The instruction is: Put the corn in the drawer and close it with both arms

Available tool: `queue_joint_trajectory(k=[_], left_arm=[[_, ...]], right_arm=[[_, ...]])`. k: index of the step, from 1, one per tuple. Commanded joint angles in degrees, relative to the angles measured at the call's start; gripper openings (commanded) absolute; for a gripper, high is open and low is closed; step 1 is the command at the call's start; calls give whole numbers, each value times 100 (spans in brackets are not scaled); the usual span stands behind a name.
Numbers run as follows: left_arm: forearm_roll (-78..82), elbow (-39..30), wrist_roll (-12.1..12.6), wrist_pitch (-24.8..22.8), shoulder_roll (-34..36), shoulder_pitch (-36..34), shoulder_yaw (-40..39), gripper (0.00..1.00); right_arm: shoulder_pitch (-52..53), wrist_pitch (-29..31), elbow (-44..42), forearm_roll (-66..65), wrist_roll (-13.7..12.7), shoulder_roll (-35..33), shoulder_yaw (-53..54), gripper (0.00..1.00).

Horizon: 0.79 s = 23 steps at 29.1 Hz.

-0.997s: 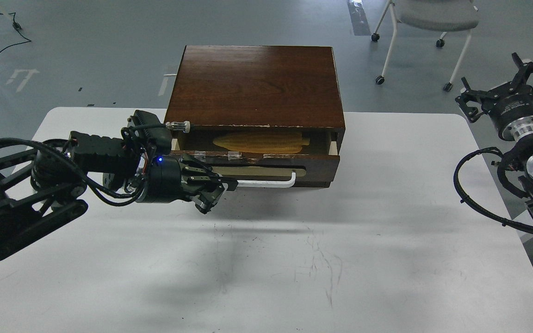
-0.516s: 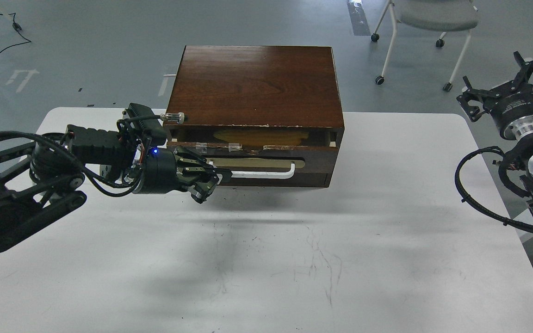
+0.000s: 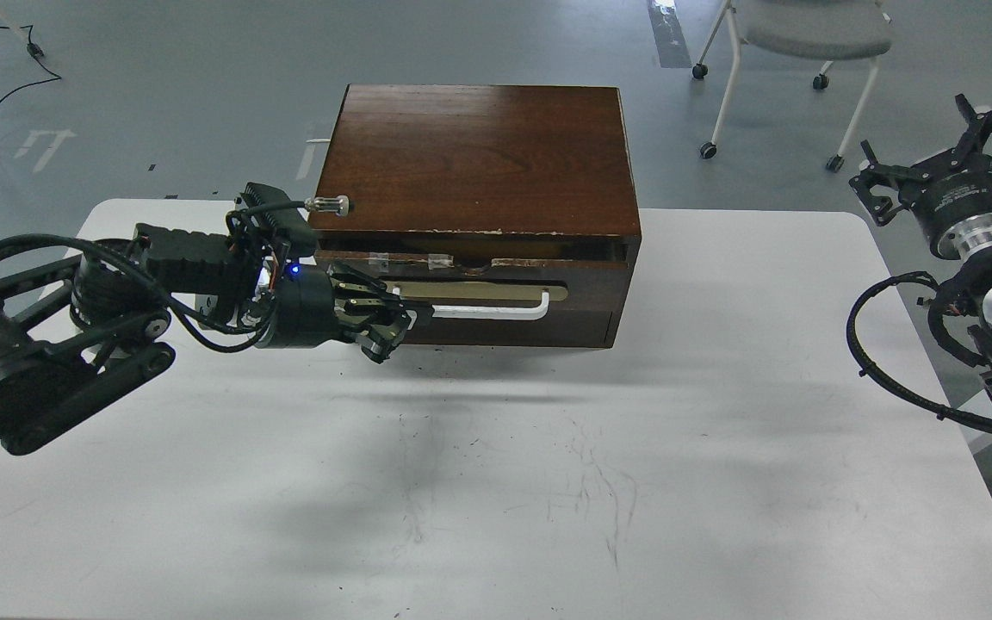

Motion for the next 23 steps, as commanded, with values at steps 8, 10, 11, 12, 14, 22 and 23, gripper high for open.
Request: queue_joint_trajectory(k=[8,10,11,12,14,22,23], left_arm=[[-2,141,-25,1,-139,-105,-2,0],[-10,141,-25,1,-148,-123,-2,0],[-10,141,-25,1,-148,-132,-11,0],[-10,158,-25,1,-148,-132,-20,0],[-28,194,-77,1,-148,-176,-20,0],[-1327,-289,-227,1,36,-299,-11,0],[-1624,-394,-227,1,185,-308,-11,0]], right_arm=[[-1,0,-1,-5,0,0,2,100],[-1,0,-1,-5,0,0,2,100],[-1,0,-1,-5,0,0,2,100],[-1,0,-1,-5,0,0,2,100],[8,0,8,3,0,0,2,100],[-1,0,8,-5,0,-18,-7,100],[-1,0,8,-5,0,-44,-16,100]])
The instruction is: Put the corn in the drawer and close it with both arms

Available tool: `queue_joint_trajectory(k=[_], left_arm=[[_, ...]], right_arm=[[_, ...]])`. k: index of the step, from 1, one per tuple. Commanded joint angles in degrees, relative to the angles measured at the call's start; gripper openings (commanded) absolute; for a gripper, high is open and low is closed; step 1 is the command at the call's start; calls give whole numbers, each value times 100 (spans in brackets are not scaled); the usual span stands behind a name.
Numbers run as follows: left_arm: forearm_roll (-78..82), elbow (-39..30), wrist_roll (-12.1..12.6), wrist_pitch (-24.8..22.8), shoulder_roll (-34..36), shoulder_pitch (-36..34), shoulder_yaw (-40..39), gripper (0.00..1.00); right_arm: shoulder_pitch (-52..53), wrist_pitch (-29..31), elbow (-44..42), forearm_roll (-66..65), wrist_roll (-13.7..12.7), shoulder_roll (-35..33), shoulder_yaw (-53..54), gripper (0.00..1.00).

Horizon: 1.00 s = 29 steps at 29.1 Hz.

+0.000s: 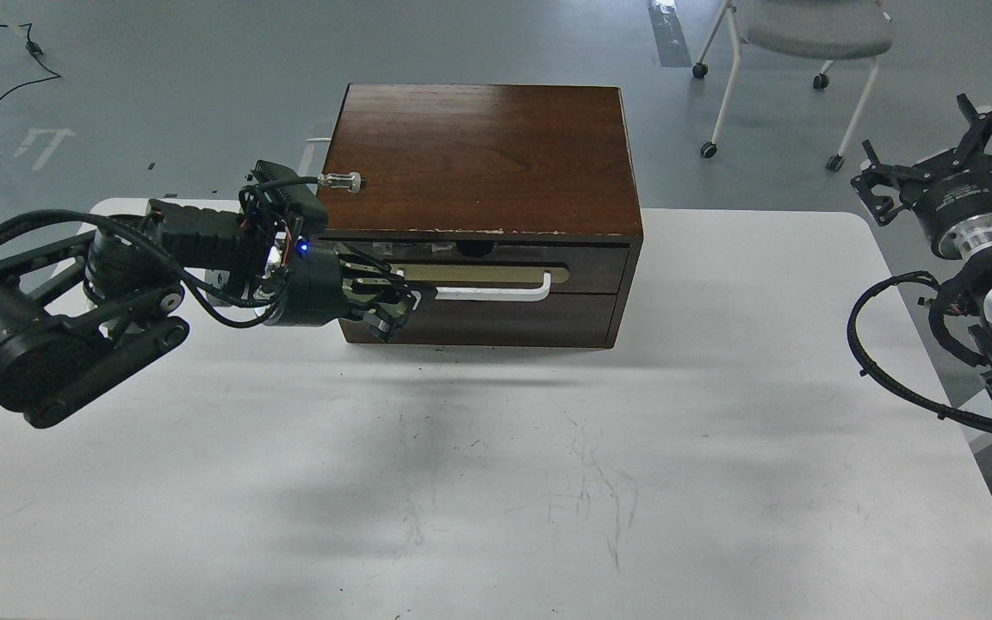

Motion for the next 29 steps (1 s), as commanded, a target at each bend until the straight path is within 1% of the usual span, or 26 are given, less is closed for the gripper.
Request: queue_joint_trajectory(k=[1,5,8,9,10,11,12,13,14,15,16,17,18,20,21,22,24,25,26,27,29], left_arm=[[-936,-399,-22,-16,325,-31,16,0],[-1263,-444,-30,-16,379,-40,-54,0],[-2008,-436,-170,-16,537,-84,-449,0],[-2637,-401,-267,-16,581,-75,-746,0],[-2991,-374,-311,-16,616,-75,-871,0],[-3795,-278,-346,-16,729,-67,-1054,0],[-4247,-164,-329,-16,826,-67,-1109,8],[-4582,-59,-329,-16,879,-67,-1144,22],[-5317,203,-320,-16,958,-75,-1205,71],[-5707,345,-329,-16,976,-75,-1249,88],[-6415,634,-338,-16,1011,-49,-1284,94],[-7014,993,-312,-16,1038,-40,-1285,96],[-7307,1215,-320,-16,1029,-32,-1276,97],[-7800,1610,-355,-16,1003,-23,-1276,97],[-8255,1978,-347,-16,951,-23,-1285,97],[-8747,2355,-286,-16,907,-14,-1267,97],[-9198,2736,-250,-16,836,-5,-1250,98],[-9557,3059,-154,-16,758,-5,-1224,98],[-9734,3210,-84,-16,722,4,-1223,98],[-9988,3534,82,-16,635,30,-1215,98],[-10270,3974,102,-16,424,126,-1232,98]], right_arm=[[-1,0,-4,-1,0,-51,-19,100],[8,0,-4,-1,0,-52,-19,100],[34,0,-4,-1,0,-60,-28,100],[60,0,-13,-9,0,-69,-28,100],[60,0,-4,-10,0,-78,-28,100],[60,0,5,-10,0,-113,-37,100],[60,0,-4,-10,0,-130,-37,100],[60,0,-4,-10,0,-131,-37,100],[69,0,5,-10,0,-148,-28,100],[69,0,-4,-10,17,-148,-10,100],[69,0,-4,-10,17,-148,-19,100],[113,0,-13,-10,17,-148,-19,100],[130,0,-13,-10,17,-140,-28,100],[139,0,-4,-10,17,-139,-37,100],[139,0,-4,-10,17,-139,-37,100],[148,0,-30,-10,-9,-148,-28,100],[174,0,-39,-10,-18,-148,7,100],[209,0,-39,-10,-9,-148,25,100],[227,0,-39,-10,0,-140,51,100],[236,0,-39,-1,35,-105,103,100],[219,0,-39,-1,70,-78,165,100]])
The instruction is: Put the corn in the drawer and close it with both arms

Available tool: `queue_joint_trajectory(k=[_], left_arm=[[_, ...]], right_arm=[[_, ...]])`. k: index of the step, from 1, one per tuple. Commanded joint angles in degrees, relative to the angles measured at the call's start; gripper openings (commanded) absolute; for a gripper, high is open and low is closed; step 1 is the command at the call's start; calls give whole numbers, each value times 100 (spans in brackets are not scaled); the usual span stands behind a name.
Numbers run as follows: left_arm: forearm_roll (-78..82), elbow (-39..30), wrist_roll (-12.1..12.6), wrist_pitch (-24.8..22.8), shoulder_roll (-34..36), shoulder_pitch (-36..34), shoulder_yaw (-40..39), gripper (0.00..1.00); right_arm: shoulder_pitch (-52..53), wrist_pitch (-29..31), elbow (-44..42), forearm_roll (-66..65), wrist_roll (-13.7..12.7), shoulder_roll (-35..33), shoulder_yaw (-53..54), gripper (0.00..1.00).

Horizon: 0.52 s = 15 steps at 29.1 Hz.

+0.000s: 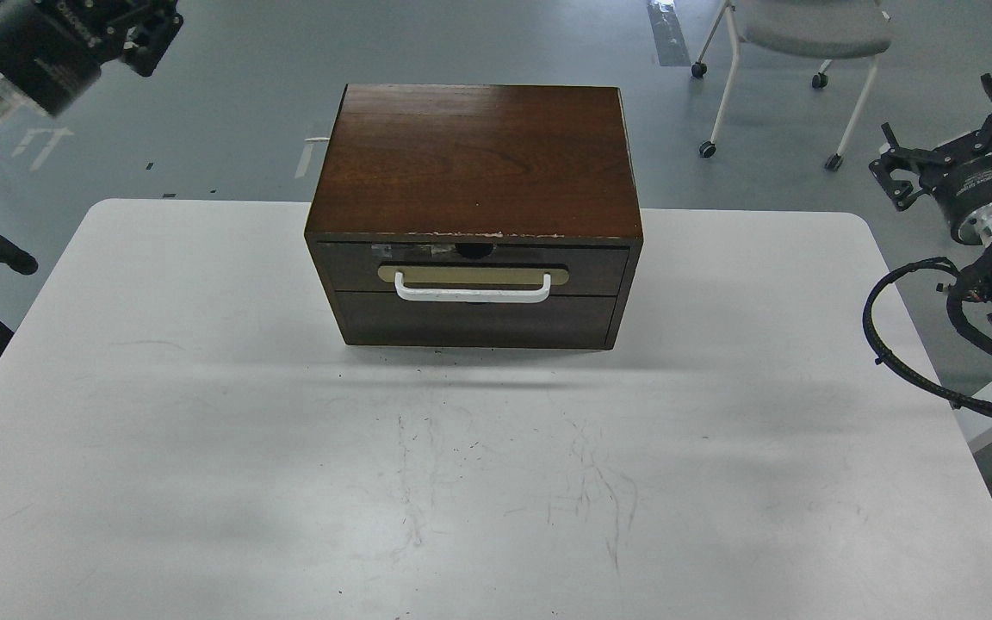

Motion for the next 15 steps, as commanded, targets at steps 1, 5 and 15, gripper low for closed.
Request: queue_joint_trajectory(k=[1,5,15], left_arm=[[-828,1030,139,-2,-425,164,-2,98],[-1603,1726,165,-2,-865,437,-2,98],[-2043,2843,526,-2,-1780,639,-55,98]], right_arm=[[-10,0,0,10,73,70,112,100],[-28,0,8,19,73,211,130,100],[-370,0,-9,546,144,1010,376,100]])
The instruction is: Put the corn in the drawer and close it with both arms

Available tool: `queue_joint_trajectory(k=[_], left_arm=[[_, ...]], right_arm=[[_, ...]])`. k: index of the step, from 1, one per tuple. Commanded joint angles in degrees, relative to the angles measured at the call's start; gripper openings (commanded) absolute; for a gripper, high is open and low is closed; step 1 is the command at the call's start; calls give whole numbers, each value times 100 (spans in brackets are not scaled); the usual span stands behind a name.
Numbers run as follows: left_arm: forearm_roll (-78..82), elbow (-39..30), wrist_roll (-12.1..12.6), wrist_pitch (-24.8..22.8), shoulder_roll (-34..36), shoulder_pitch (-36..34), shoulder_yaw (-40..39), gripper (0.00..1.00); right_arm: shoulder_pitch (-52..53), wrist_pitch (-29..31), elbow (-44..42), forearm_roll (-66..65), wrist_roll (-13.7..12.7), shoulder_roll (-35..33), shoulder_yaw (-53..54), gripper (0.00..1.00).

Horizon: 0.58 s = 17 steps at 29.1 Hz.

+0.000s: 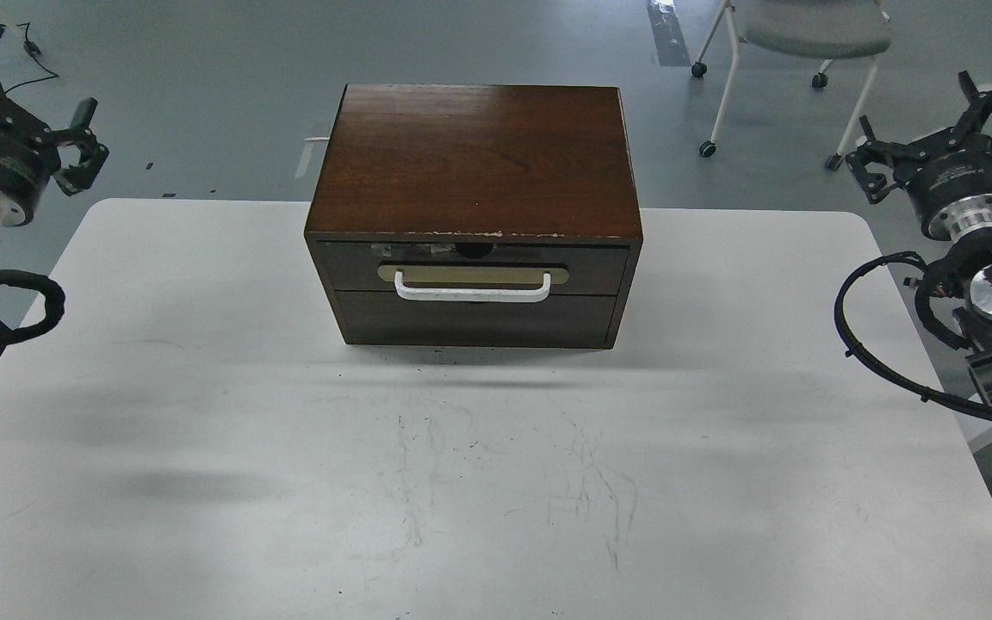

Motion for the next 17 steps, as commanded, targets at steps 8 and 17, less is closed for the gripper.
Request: queue_joint_trajectory(k=[8,17], left_arm=[[-264,81,25,-1,-181,164,-10,98],[-264,73,25,-1,-305,252,-10,98]], right_arm=[[-167,0,-27,301,12,467,94,100],[-167,0,-27,284,12,432,-29,100]])
